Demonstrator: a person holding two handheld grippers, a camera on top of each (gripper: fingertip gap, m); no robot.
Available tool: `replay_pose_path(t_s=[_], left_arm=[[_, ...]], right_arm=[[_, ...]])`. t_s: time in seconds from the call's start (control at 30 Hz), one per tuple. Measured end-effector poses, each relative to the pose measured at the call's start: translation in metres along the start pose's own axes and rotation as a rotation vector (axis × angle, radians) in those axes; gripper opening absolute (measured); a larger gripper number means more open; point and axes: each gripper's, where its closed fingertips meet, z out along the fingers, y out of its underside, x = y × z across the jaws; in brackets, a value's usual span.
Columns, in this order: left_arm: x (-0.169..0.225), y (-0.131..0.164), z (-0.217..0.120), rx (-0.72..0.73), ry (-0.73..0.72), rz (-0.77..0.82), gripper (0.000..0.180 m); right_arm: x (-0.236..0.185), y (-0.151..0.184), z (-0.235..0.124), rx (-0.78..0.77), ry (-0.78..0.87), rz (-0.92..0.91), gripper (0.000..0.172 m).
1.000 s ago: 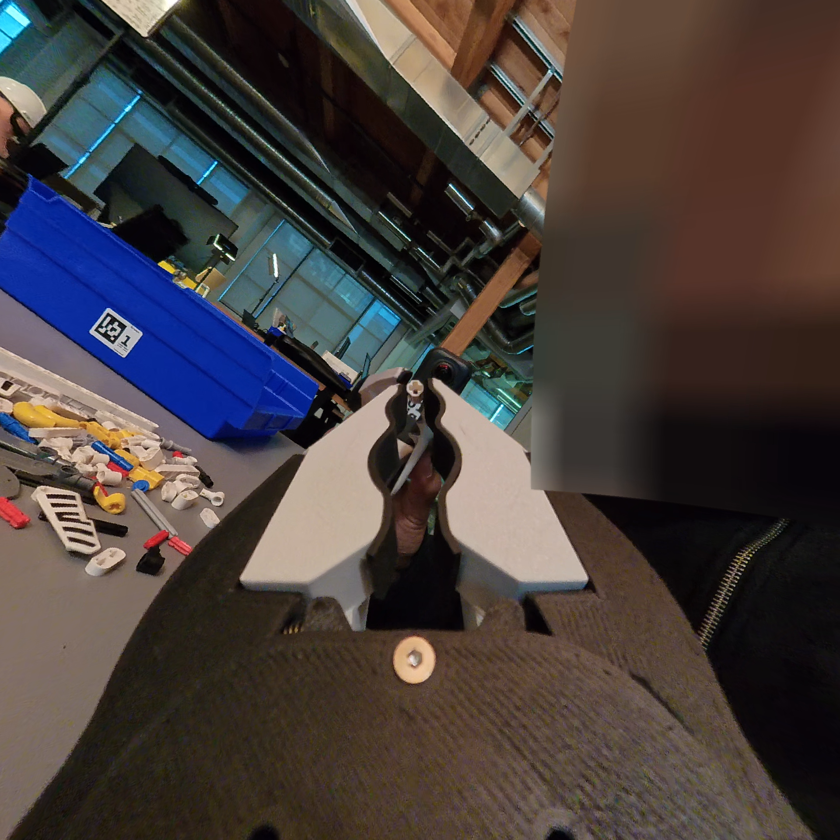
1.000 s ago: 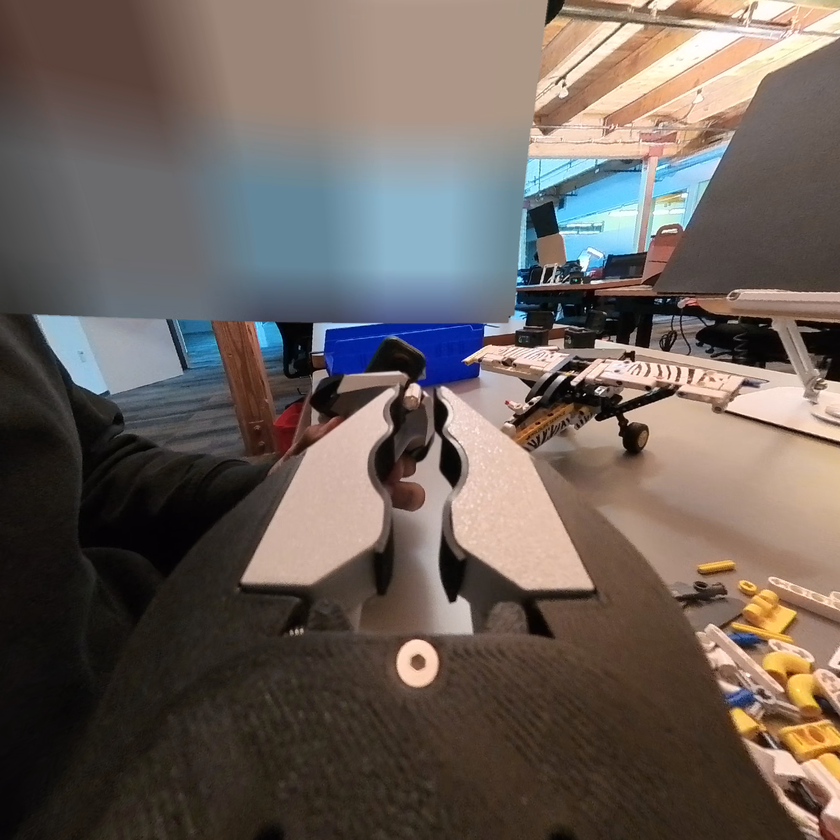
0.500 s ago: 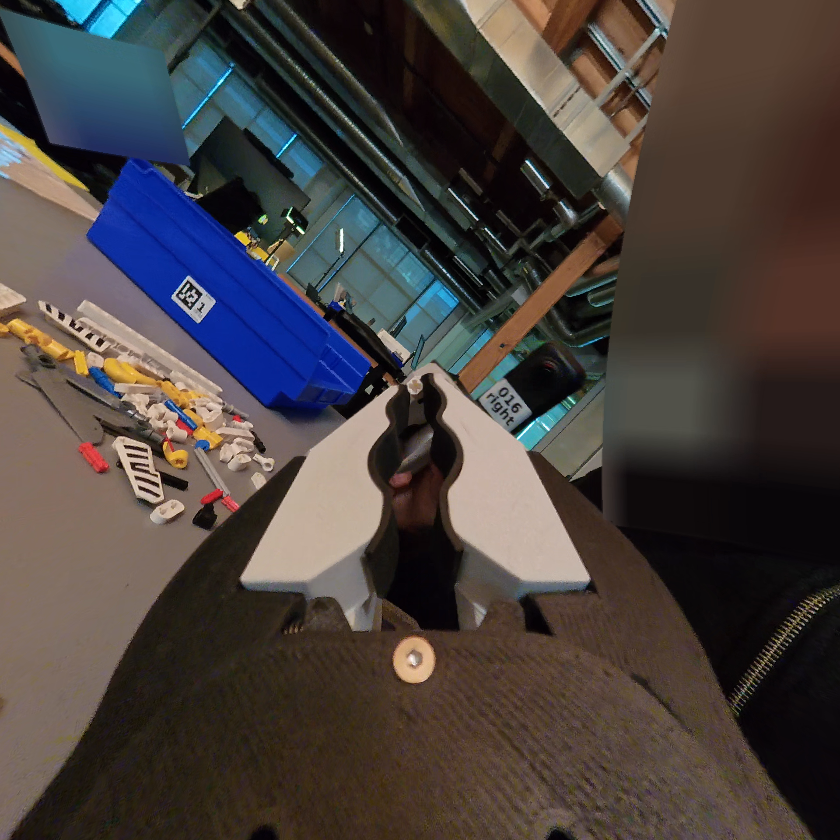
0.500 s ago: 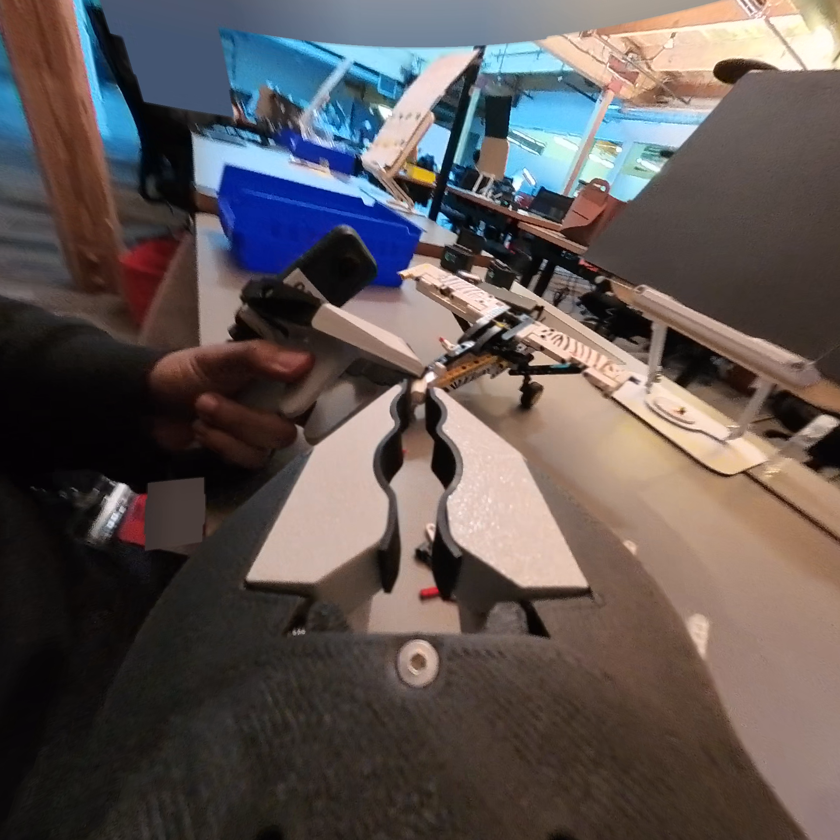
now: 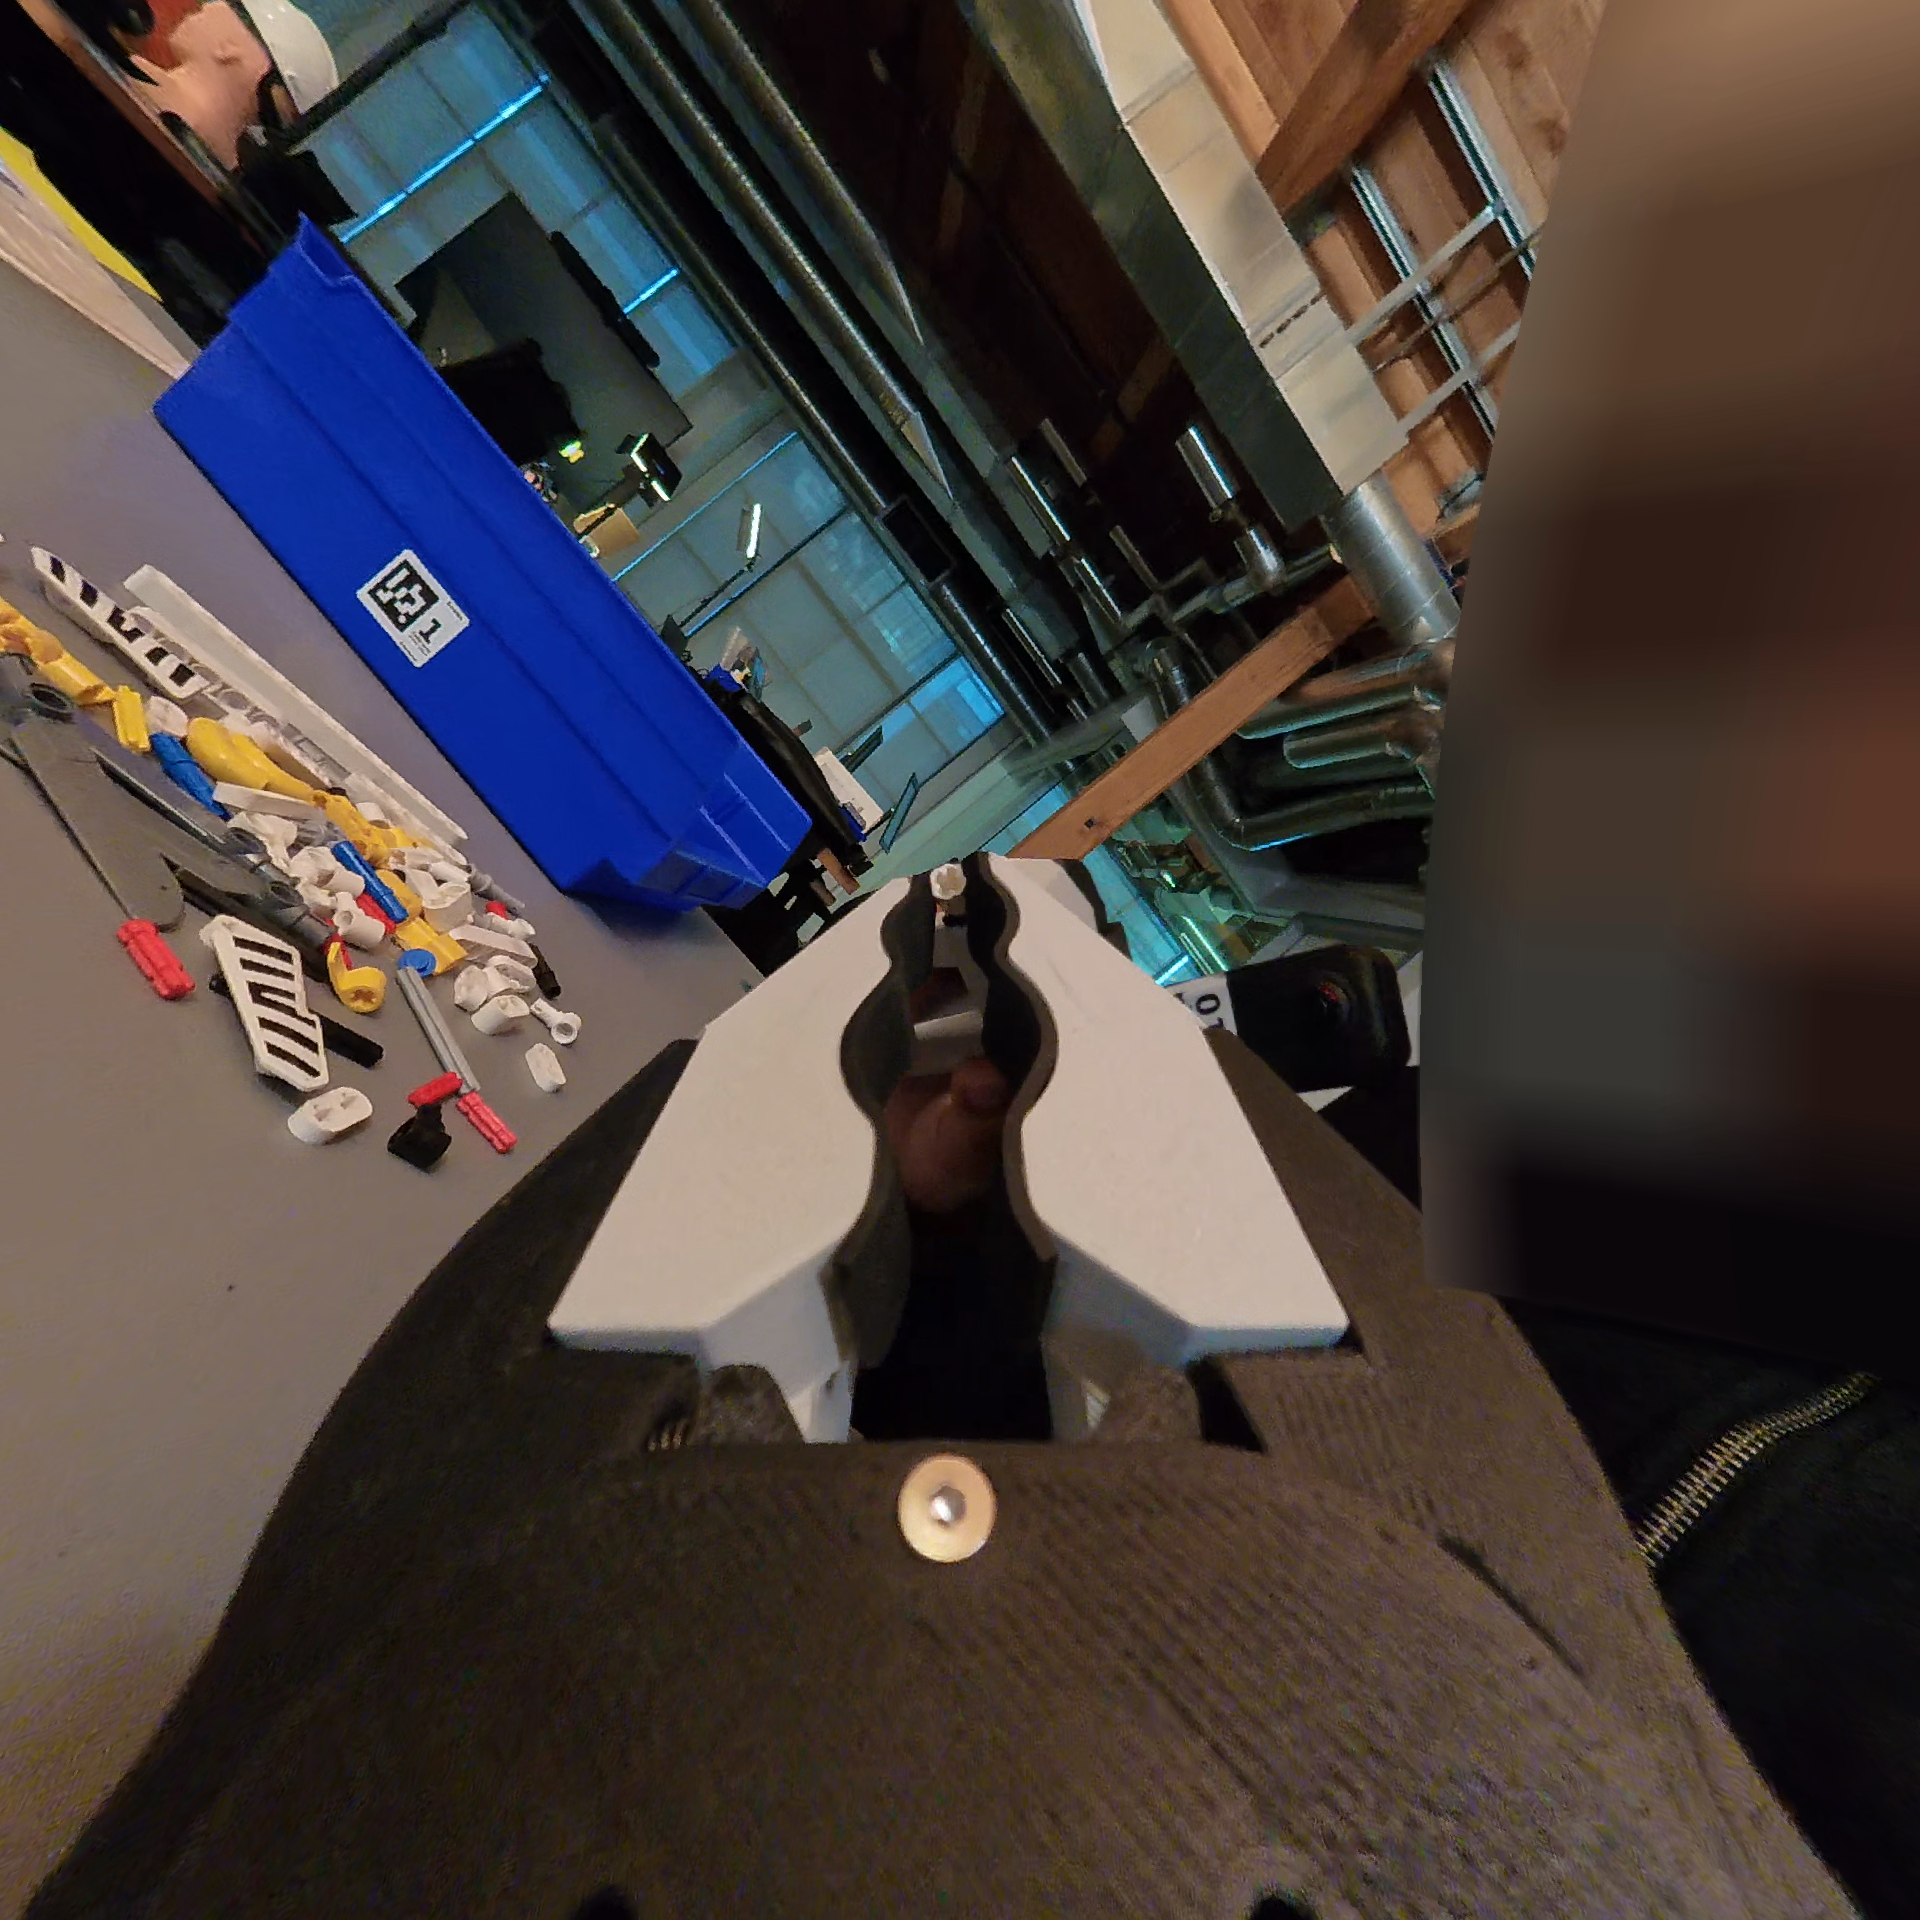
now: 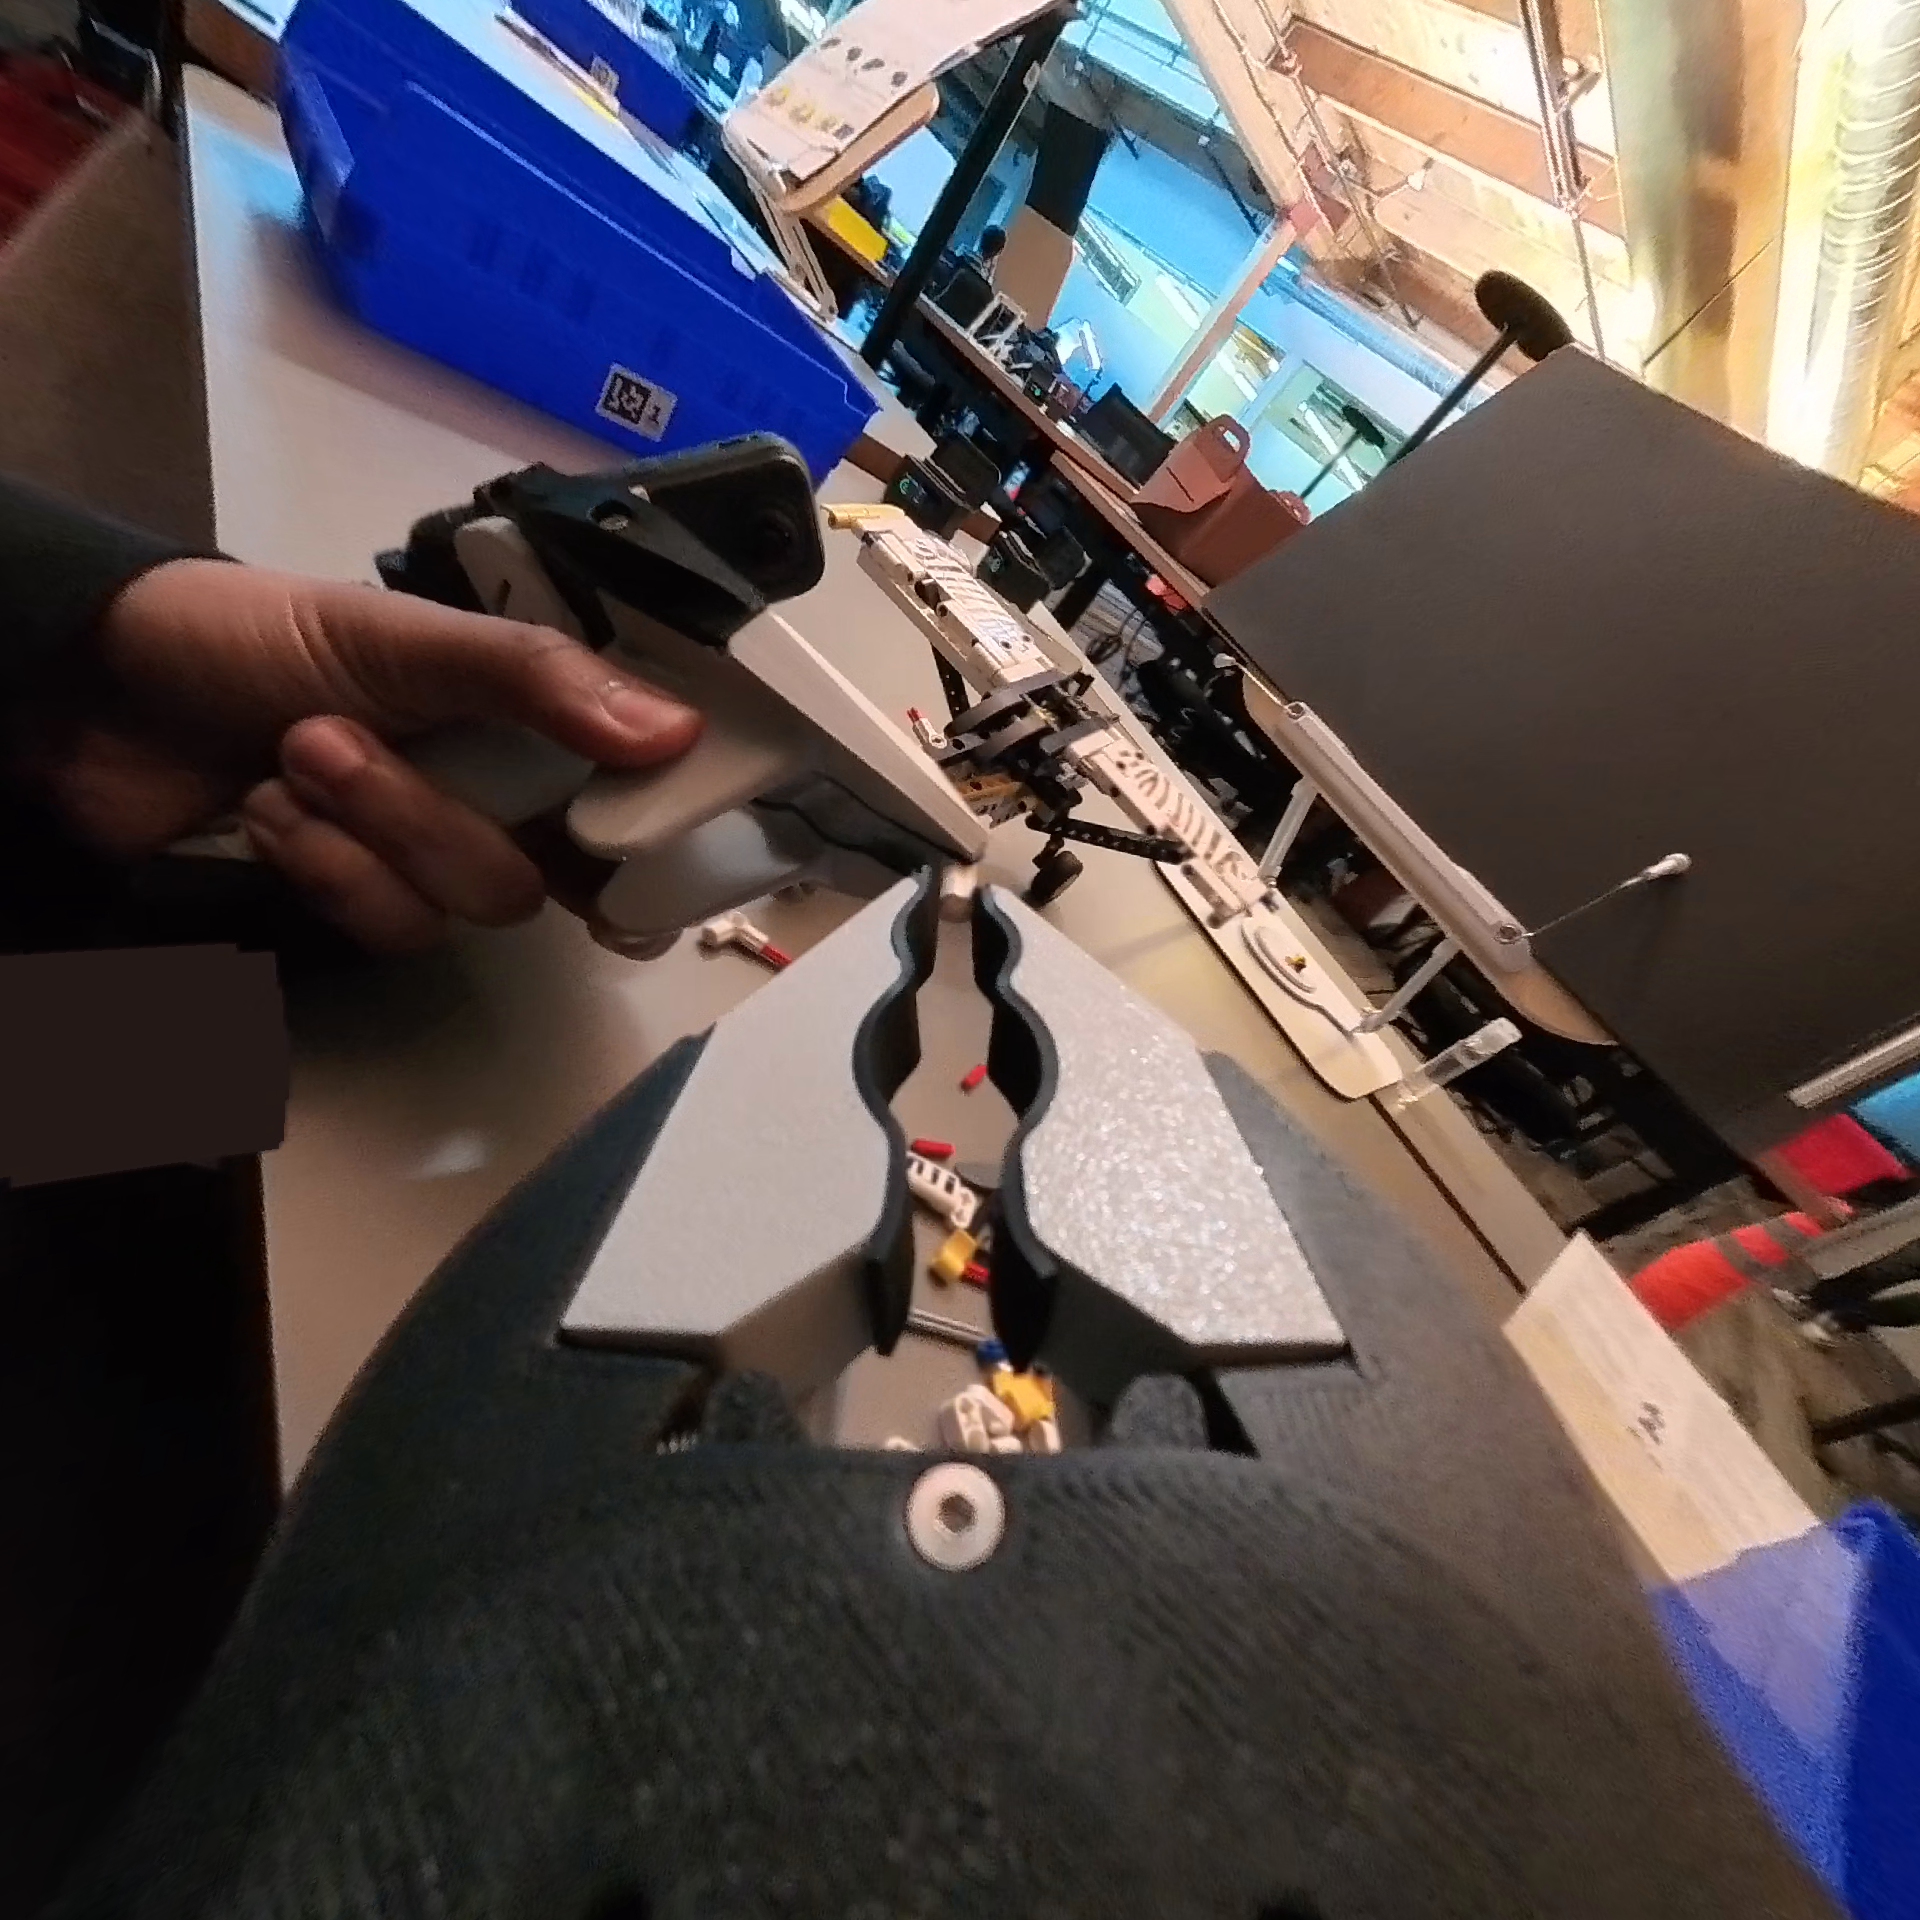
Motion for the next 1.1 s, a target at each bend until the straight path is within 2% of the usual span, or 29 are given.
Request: replay_pose_path(t_s=[0.23, 0.73, 0.83, 1.0, 1.1], left_arm=[[0.005, 0.000, -0.001, 0.000, 0.041, 0.008, 0.005], [0.011, -0.006, -0.006, 0.063, 0.042, 0.098, 0.006], [0.011, -0.009, -0.008, 0.092, 0.031, 0.121, 0.008], [0.010, -0.014, -0.010, 0.126, 0.017, 0.135, 0.008], [0.011, -0.020, -0.015, 0.174, 0.018, 0.136, 0.007]], right_arm=[[0.000, -0.005, -0.001, 0.039, -0.039, 0.101, 0.005], [0.008, -0.007, -0.003, 0.074, -0.007, 0.154, 0.005], [0.033, 0.026, 0.000, -0.064, 0.071, 0.293, 0.005], [0.050, 0.116, -0.010, -0.475, 0.125, 0.500, 0.005], [0.050, 0.146, -0.018, -0.581, 0.146, 0.561, 0.005]])
